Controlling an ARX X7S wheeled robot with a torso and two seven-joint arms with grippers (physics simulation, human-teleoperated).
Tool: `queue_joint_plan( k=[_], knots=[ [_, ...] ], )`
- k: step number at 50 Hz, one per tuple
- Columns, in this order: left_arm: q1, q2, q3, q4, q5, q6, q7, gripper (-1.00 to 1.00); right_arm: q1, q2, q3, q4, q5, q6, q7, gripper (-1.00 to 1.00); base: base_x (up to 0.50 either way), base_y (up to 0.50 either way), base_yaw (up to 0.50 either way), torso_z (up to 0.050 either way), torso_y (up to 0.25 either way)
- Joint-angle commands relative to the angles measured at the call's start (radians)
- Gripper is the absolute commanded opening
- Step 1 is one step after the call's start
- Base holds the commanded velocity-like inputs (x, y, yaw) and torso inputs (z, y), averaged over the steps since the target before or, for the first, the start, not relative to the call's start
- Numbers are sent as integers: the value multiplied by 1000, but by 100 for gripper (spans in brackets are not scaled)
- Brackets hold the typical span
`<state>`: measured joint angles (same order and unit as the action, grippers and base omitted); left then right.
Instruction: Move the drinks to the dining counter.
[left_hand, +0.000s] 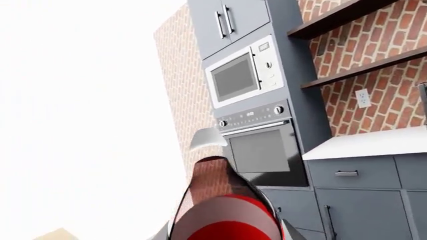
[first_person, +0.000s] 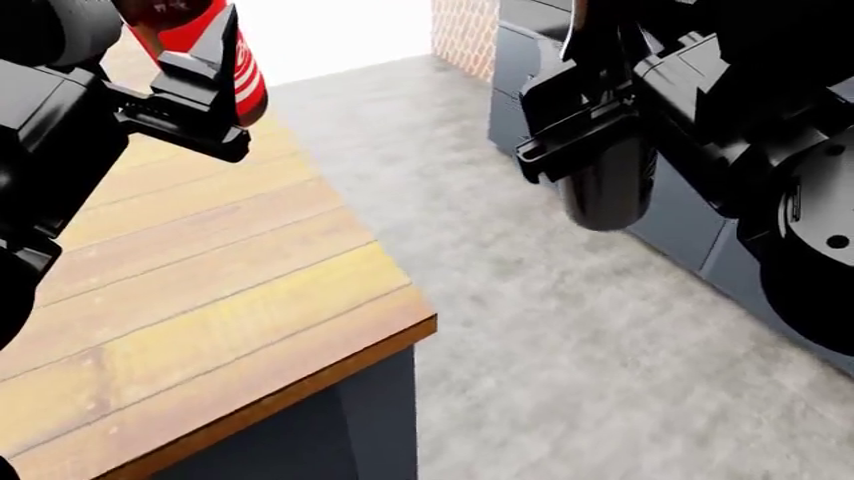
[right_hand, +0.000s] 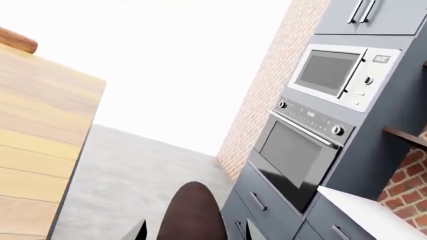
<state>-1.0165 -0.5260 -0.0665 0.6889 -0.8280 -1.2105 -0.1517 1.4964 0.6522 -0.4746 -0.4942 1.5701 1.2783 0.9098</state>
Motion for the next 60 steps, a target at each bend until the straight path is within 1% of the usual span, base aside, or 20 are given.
queue_joint_plan(
  k=[1, 35, 60],
  knots=[
    [-1, -3, -8, 1, -12, 2, -14, -100, 11, 6, 9, -3, -46, 4, -3, -100, 0, 0, 500, 0, 0],
    [13, -13, 6, -7, -17, 27, -20, -100, 10, 11, -16, -7, -56, -14, -37, -100, 18, 41, 500, 1, 2],
    [42, -28, -13, 2, -34, 40, -27, -100, 7, 12, -27, -5, -47, -30, -41, -100, 18, 68, 500, 1, 2]
  ],
)
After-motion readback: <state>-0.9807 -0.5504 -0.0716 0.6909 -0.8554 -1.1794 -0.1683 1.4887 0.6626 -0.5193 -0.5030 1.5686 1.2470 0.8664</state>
